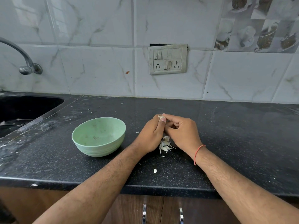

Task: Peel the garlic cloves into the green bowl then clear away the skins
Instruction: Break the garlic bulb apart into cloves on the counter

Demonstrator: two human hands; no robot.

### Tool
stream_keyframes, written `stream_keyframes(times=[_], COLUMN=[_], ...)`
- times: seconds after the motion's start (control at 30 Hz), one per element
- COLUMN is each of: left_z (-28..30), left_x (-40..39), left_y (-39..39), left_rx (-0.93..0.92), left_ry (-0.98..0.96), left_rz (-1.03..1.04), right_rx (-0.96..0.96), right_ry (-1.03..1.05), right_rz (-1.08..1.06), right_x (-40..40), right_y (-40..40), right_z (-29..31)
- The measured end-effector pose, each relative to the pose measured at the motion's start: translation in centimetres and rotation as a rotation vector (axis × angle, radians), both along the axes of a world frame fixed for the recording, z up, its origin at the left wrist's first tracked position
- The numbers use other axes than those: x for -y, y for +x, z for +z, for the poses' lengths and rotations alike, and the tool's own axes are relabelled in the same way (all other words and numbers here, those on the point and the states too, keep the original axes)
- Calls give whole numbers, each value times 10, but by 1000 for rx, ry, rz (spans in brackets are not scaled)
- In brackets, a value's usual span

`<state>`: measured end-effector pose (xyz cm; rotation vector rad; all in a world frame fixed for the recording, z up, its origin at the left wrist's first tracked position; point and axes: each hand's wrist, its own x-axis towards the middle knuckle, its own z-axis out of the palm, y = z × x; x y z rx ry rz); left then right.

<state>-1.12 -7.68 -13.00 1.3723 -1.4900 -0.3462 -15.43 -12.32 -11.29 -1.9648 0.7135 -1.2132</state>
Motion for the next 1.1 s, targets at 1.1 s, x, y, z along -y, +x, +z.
stream_keyframes(times=[1.1], left_z=[7], left_x=[-2], left_y=[6], left_rx=[-152], left_ry=[72], left_rz=[39], right_rx=[-52], right_ry=[-88], right_rz=[20], right_x=[7], right_y=[-4], right_z=[-7])
